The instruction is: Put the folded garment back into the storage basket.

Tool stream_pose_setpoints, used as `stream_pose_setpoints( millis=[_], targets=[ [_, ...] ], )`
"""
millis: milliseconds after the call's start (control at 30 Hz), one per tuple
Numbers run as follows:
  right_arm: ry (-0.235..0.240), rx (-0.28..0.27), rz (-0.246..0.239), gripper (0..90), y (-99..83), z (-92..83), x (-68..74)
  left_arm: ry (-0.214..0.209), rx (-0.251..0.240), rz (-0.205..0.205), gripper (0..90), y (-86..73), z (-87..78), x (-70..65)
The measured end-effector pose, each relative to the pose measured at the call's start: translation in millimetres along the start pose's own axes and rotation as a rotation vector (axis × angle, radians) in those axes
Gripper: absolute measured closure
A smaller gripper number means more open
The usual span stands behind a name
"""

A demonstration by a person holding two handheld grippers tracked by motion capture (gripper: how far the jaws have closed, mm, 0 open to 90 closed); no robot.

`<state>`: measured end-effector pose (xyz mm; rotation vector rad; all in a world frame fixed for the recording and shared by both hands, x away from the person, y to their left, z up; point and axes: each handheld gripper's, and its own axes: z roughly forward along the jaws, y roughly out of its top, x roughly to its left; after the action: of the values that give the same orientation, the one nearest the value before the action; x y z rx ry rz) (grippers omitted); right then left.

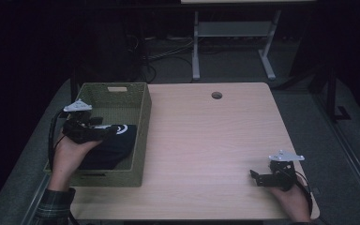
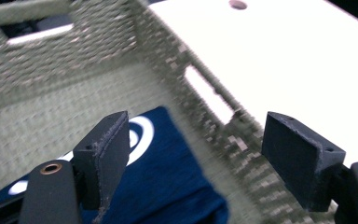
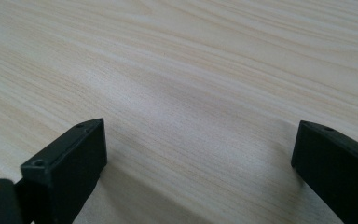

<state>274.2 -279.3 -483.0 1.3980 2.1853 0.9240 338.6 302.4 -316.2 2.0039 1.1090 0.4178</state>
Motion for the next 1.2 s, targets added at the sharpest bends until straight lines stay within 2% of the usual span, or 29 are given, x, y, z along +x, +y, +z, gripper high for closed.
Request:
stream_pose_setpoints(
  millis=[33,67,133,167,300,567,700,967,1200],
  targets=[
    [-0.002,0.0,-0.003,3.0,-0.1,0.0,-0.2,-0.013,-0.006,0.018,22.6,3.4,1.8,-8.7],
    [0.0,0.0,0.001,3.1,0.0,-0.1,0.1,-0.013,-0.006,0.018,22.3,3.4,1.8,-8.7],
    [-0.001,0.0,0.0,3.0,0.0,-0.1,0.0,-0.035,-0.02,0.037,21.3,8.7,8.0,-23.8],
    [-0.001,0.0,0.0,3.0,0.0,-0.1,0.0,-0.035,-0.02,0.037,21.1,8.7,8.0,-23.8],
    [-0.002,0.0,0.0,3.0,0.0,0.1,0.0,-0.073,-0.044,0.04,20.4,13.5,18.8,-40.8],
    [-0.002,-0.001,0.0,3.0,0.0,0.0,0.0,-0.159,-0.048,0.077,19.8,21.3,44.4,-79.4],
    [-0.001,-0.001,0.0,3.0,0.0,-0.1,0.0,-0.185,-0.049,0.093,19.6,23.2,55.7,-96.8],
    [-0.001,-0.001,0.0,3.0,0.0,0.0,0.0,-0.239,-0.03,0.127,17.5,17.0,81.4,-127.1],
    [0.0,-0.001,-0.002,3.0,0.0,0.1,-0.2,-0.26,-0.024,0.172,16.7,4.1,104.4,-150.4]
  ],
)
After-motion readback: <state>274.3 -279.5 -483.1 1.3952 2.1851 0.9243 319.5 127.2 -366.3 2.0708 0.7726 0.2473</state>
